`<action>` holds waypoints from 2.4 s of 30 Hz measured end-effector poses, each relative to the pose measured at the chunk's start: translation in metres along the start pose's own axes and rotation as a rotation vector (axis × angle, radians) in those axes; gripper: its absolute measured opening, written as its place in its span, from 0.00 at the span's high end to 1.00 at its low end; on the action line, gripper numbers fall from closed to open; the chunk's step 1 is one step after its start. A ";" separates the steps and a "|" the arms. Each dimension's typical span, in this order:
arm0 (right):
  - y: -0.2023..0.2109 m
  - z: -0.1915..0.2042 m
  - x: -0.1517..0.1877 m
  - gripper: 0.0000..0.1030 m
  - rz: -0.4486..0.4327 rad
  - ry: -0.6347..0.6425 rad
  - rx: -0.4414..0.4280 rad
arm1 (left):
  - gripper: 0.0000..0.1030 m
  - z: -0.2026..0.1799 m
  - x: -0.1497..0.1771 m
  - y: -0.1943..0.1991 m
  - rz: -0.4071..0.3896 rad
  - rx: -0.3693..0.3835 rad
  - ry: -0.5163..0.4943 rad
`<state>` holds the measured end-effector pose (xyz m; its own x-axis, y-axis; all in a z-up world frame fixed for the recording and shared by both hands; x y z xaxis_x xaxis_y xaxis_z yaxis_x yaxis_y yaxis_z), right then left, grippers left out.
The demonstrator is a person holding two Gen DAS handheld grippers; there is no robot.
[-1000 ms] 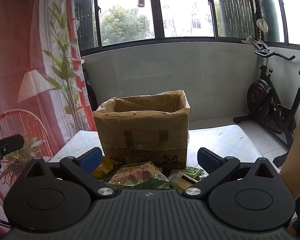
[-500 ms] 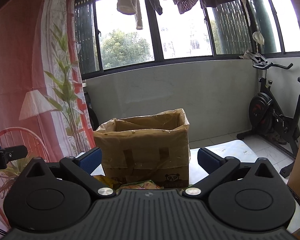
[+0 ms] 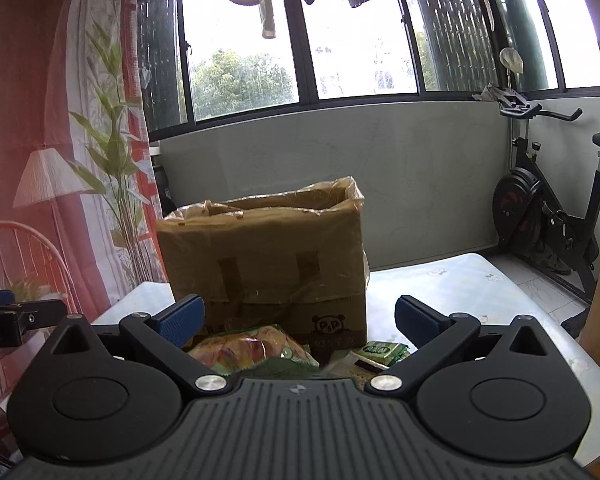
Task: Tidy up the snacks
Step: 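Lower the left tool onto the orange corn-chip bag while the right tool approaches the green bag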
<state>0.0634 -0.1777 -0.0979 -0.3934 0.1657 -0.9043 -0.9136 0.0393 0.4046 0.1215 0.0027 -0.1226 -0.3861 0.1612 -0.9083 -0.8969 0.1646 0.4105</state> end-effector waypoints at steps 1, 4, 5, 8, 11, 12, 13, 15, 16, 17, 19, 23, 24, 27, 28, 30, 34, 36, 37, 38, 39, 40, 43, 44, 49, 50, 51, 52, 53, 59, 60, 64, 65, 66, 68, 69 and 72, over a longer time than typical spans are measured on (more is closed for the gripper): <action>-0.003 -0.001 0.006 0.00 0.012 0.005 0.004 | 0.01 -0.002 0.006 -0.008 0.022 0.015 0.002; -0.016 -0.005 0.022 0.00 0.067 0.004 0.019 | 0.02 -0.007 0.024 -0.031 0.098 0.066 0.010; -0.018 -0.007 0.025 0.00 0.078 0.000 0.021 | 0.05 -0.008 0.030 -0.038 0.121 0.078 0.011; -0.027 -0.013 0.031 0.00 0.101 -0.018 0.023 | 0.09 -0.010 0.046 -0.055 0.195 0.097 0.008; -0.032 -0.015 0.036 0.00 0.112 -0.019 0.022 | 0.14 -0.007 0.059 -0.064 0.256 0.121 0.059; -0.034 -0.016 0.038 0.00 0.116 -0.018 0.018 | 0.14 -0.006 0.061 -0.064 0.275 0.136 0.086; -0.036 -0.016 0.040 0.00 0.124 -0.018 0.013 | 0.14 -0.004 0.063 -0.066 0.289 0.147 0.111; -0.039 -0.016 0.043 0.00 0.138 -0.019 0.008 | 0.14 0.003 0.066 -0.070 0.320 0.171 0.193; -0.041 -0.016 0.045 0.00 0.146 -0.021 0.006 | 0.14 0.007 0.067 -0.073 0.332 0.178 0.239; -0.043 -0.017 0.046 0.00 0.150 -0.021 0.004 | 0.14 0.011 0.068 -0.076 0.348 0.184 0.297; -0.044 -0.018 0.047 0.01 0.148 -0.020 0.004 | 0.14 0.019 0.072 -0.083 0.383 0.189 0.381; -0.046 -0.019 0.048 0.01 0.131 -0.003 0.001 | 0.14 0.027 0.076 -0.102 0.453 0.209 0.543; -0.047 -0.019 0.049 0.01 0.130 0.002 -0.001 | 0.14 0.028 0.077 -0.105 0.462 0.217 0.577; -0.049 -0.021 0.051 0.01 0.137 0.006 -0.007 | 0.14 0.022 0.078 -0.116 0.492 0.230 0.616; -0.050 -0.022 0.052 0.01 0.141 0.003 -0.008 | 0.14 0.020 0.079 -0.119 0.502 0.230 0.615; -0.052 -0.024 0.053 0.01 0.147 -0.003 -0.009 | 0.14 0.018 0.082 -0.124 0.524 0.228 0.628; -0.056 -0.027 0.055 0.01 0.160 -0.018 -0.009 | 0.14 0.021 0.088 -0.137 0.535 0.234 0.697; -0.057 -0.028 0.056 0.01 0.162 -0.018 -0.008 | 0.13 0.022 0.087 -0.141 0.522 0.221 0.705; -0.057 -0.028 0.056 0.01 0.162 -0.017 -0.007 | 0.13 0.021 0.088 -0.143 0.520 0.212 0.698; -0.058 -0.029 0.056 0.01 0.164 -0.017 -0.005 | 0.13 0.019 0.088 -0.145 0.521 0.209 0.688; -0.059 -0.029 0.057 0.01 0.167 -0.018 -0.001 | 0.12 0.017 0.088 -0.146 0.524 0.209 0.678; -0.060 -0.030 0.057 0.01 0.172 -0.020 0.003 | 0.12 0.014 0.089 -0.148 0.527 0.209 0.668; -0.063 -0.034 0.060 0.01 0.190 -0.033 0.012 | 0.09 0.009 0.090 -0.154 0.533 0.198 0.645; -0.064 -0.035 0.060 0.01 0.197 -0.036 0.015 | 0.08 0.008 0.092 -0.155 0.532 0.194 0.641; -0.072 -0.038 0.065 0.01 0.235 -0.045 0.026 | 0.05 0.003 0.100 -0.162 0.522 0.185 0.628; -0.073 -0.038 0.066 0.01 0.238 -0.043 0.027 | 0.05 0.002 0.102 -0.164 0.520 0.185 0.620; -0.075 -0.038 0.066 0.01 0.240 -0.040 0.029 | 0.05 0.002 0.103 -0.164 0.518 0.185 0.617; -0.077 -0.037 0.067 0.01 0.239 -0.037 0.030 | 0.05 0.004 0.108 -0.161 0.518 0.187 0.612; -0.079 -0.037 0.067 0.01 0.236 -0.034 0.028 | 0.05 0.004 0.111 -0.161 0.522 0.191 0.605; -0.098 -0.030 0.071 0.03 0.248 0.002 0.009 | 0.17 0.001 0.118 -0.155 0.521 0.245 0.519; -0.100 -0.028 0.073 0.03 0.264 0.005 -0.001 | 0.23 0.001 0.118 -0.154 0.525 0.249 0.506; -0.098 -0.021 0.079 0.05 0.305 0.033 -0.025 | 0.25 0.007 0.122 -0.149 0.534 0.248 0.491; -0.096 -0.021 0.079 0.05 0.305 0.041 -0.021 | 0.26 0.008 0.122 -0.147 0.535 0.244 0.495; -0.095 -0.021 0.079 0.05 0.307 0.047 -0.015 | 0.26 0.010 0.123 -0.147 0.536 0.238 0.497; -0.093 -0.023 0.078 0.05 0.309 0.039 -0.004 | 0.26 0.009 0.120 -0.143 0.537 0.225 0.494; -0.093 -0.025 0.078 0.05 0.311 0.030 0.001 | 0.26 0.010 0.120 -0.143 0.537 0.221 0.492; -0.093 -0.033 0.078 0.05 0.320 -0.009 0.026 | 0.28 0.011 0.117 -0.140 0.531 0.212 0.494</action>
<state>0.1142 -0.2010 -0.2109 -0.6596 0.1824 -0.7292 -0.7405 0.0089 0.6720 0.2046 0.0095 -0.2855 -0.8515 -0.1759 -0.4939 -0.5217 0.3783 0.7647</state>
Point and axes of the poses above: each gripper's, at about its wrist camera, not at the fingertips, and y roughly against the way its jaws point, z to its left, x to its underside, the point moved 4 cm from there along -y, roughly the way its jaws point, and after that the axes turned 3 degrees about -y, right-handed, at the moved point
